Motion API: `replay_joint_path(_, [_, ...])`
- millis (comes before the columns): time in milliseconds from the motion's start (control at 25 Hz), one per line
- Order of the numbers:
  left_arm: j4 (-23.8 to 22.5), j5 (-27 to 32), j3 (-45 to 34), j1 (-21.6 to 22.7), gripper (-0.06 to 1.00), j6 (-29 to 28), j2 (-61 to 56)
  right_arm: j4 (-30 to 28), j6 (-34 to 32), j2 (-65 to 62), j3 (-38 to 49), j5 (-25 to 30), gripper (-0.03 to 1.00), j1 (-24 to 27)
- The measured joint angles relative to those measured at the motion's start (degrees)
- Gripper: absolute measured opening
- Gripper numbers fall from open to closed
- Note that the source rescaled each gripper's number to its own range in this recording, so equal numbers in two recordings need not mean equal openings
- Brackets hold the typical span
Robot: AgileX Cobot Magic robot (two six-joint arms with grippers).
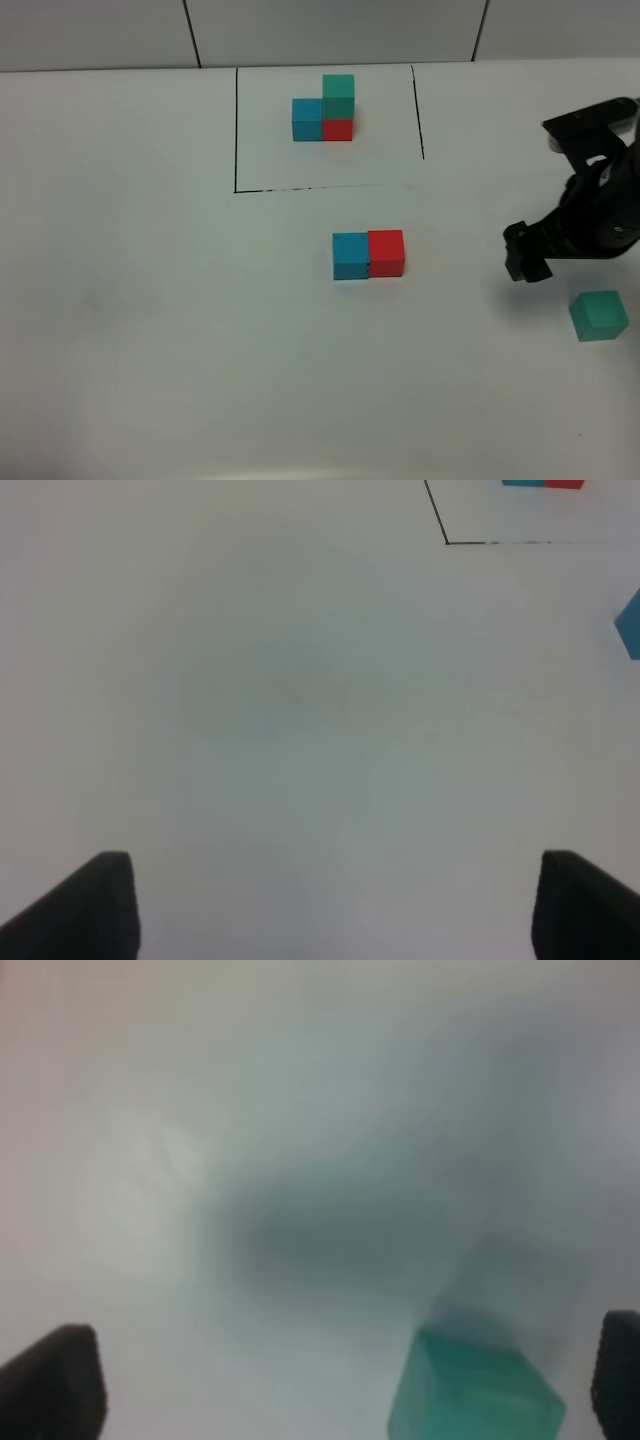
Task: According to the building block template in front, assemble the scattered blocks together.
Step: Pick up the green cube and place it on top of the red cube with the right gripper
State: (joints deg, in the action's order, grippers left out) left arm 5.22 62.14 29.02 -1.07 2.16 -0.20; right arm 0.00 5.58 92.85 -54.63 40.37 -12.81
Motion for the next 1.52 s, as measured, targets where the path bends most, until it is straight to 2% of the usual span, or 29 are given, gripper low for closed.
replay_joint_path(160, [0.0,0.0,0.0,0.0,0.89,0.0,0.0,1.8,-2.5,-0.9,3.8,1.6,0.92,3.9])
replay_joint_path(320, [0.0,0.0,0.0,0.0,0.89,0.0,0.0,3.7,-2.6,-0.9,8.0,-1.8,0.80,6.0])
replay_joint_path(440, [0.0,0.0,0.0,0.0,0.89,0.0,0.0,4.1,-2.6,-0.7,9.7,-4.4,0.76,6.9])
replay_joint_path(800, [0.0,0.0,0.0,0.0,0.89,0.0,0.0,4.7,0.6,3.7,10.6,-6.8,0.74,9.8])
replay_joint_path(1240, [0.0,0.0,0.0,0.0,0.89,0.0,0.0,5.3,3.0,6.4,10.6,-8.8,0.71,10.0])
replay_joint_path(1360, [0.0,0.0,0.0,0.0,0.89,0.0,0.0,5.3,3.0,6.4,10.6,-9.1,0.59,10.0])
replay_joint_path(1480, [0.0,0.0,0.0,0.0,0.89,0.0,0.0,5.3,3.1,6.4,10.6,-9.1,0.34,10.0])
replay_joint_path(1520, [0.0,0.0,0.0,0.0,0.89,0.0,0.0,5.3,3.1,6.4,10.6,-9.1,0.22,10.0])
